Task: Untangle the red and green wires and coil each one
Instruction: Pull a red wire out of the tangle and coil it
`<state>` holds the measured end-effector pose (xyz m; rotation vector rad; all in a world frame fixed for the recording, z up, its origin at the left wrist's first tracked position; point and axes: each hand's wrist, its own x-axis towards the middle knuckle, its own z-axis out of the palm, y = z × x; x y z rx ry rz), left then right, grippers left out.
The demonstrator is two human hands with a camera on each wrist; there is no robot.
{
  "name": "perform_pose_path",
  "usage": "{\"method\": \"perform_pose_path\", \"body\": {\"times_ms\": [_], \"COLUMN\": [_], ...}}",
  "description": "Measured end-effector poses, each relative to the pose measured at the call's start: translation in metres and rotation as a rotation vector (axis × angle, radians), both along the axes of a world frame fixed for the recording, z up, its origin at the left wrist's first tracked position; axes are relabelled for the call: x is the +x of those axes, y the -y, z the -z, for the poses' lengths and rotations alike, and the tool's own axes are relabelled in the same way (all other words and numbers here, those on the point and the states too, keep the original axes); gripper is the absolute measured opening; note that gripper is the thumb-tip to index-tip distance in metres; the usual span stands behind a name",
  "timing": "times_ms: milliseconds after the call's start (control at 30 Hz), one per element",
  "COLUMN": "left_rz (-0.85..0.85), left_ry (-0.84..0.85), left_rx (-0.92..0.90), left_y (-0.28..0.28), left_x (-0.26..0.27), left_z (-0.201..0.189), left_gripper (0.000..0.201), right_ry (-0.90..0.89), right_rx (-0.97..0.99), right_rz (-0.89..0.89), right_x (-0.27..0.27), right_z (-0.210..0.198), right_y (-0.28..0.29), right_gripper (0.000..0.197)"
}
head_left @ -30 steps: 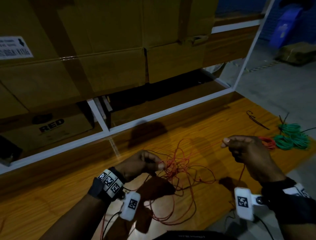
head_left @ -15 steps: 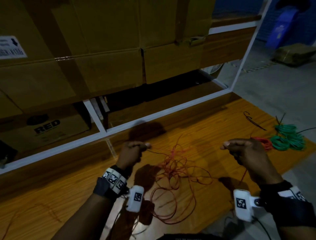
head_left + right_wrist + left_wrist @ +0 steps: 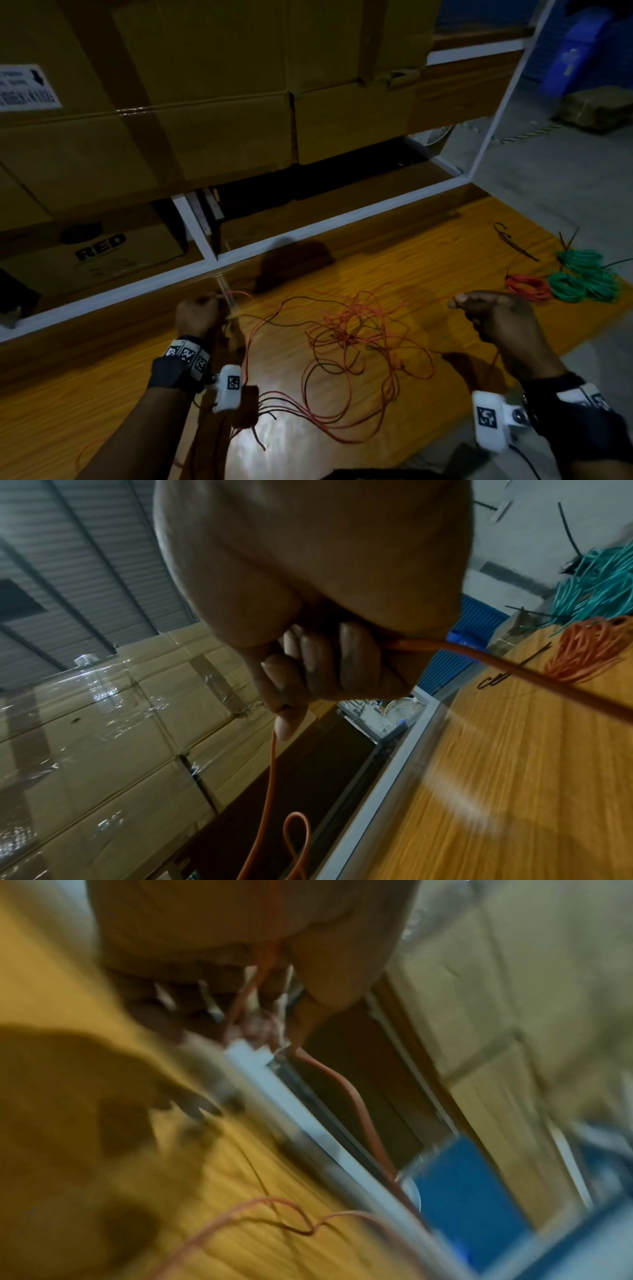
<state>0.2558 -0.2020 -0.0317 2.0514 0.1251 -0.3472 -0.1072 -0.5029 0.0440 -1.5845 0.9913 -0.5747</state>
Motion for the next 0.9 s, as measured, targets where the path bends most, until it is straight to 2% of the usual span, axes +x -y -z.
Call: {"method": "perform_pose_path", "body": {"times_ms": [67,100,133,167,233,300,367,433,500,600,700,767,800,833,900], "left_rz": [0.189,0.282,0.389,0.529,0.866,1.173,1.314,1.313,1.242,1.133,1.071,1.058,1.048,1.032,0.997], "left_ry": [0.245,0.432,0.59,0.687,0.68,0.517,0.399,0.386,0.41,0.371,0.364,0.402,0.426,0.455,0.499], "left_rx": [0.296,0.395,0.381,0.293,0.137,0.14,0.167,0.154,0.11,-0.018,-0.085,-0.097,-0.094,-0.089,-0.076], "left_y": [0.01,0.017,0.027,0.04,0.074,0.103,0.125,0.134,0.132,0.118,0.103,0.097,0.096,0.095,0.094], "left_x": [-0.009,-0.014,-0.022,-0.035,-0.068,-0.092,-0.102,-0.104,-0.101,-0.09,-0.078,-0.074,-0.073,-0.072,-0.071], "left_z": [-0.006,-0.007,-0.013,-0.021,-0.04,-0.042,-0.03,-0.022,-0.019,-0.022,-0.031,-0.038,-0.042,-0.045,-0.051], "left_gripper": [0.046,0.05,0.05,0.048,0.049,0.053,0.05,0.037,0.025,0.02,0.026,0.029,0.028,0.027,0.025], "right_ry": [0.019,0.016,0.021,0.028,0.035,0.039,0.04,0.049,0.031,-0.063,-0.272,-0.423,-0.412,-0.344,-0.175], "right_rx": [0.011,-0.001,-0.008,-0.014,-0.007,-0.01,-0.011,-0.016,-0.003,-0.034,-0.215,-0.405,-0.515,-0.605,-0.626], "right_rz": [-0.005,-0.013,-0.024,-0.041,-0.06,-0.072,-0.083,-0.08,-0.06,-0.042,-0.102,-0.149,-0.146,-0.136,-0.188], "right_x": [0.003,0.005,0.005,0.007,0.008,0.011,0.012,0.009,0.005,0.001,0.011,0.021,0.027,0.037,0.061], "right_z": [-0.003,-0.003,-0.002,-0.001,0.001,0.001,0.0,0.0,0.001,0.01,0.02,0.021,0.019,0.014,-0.002], "right_y": [-0.003,-0.003,-0.004,-0.004,-0.005,-0.006,-0.005,-0.003,-0.001,0.0,-0.004,-0.011,-0.015,-0.021,-0.041], "right_gripper": [0.018,0.018,0.018,0.019,0.019,0.021,0.021,0.021,0.018,0.019,0.019,0.042,0.05,0.05,0.037]}}
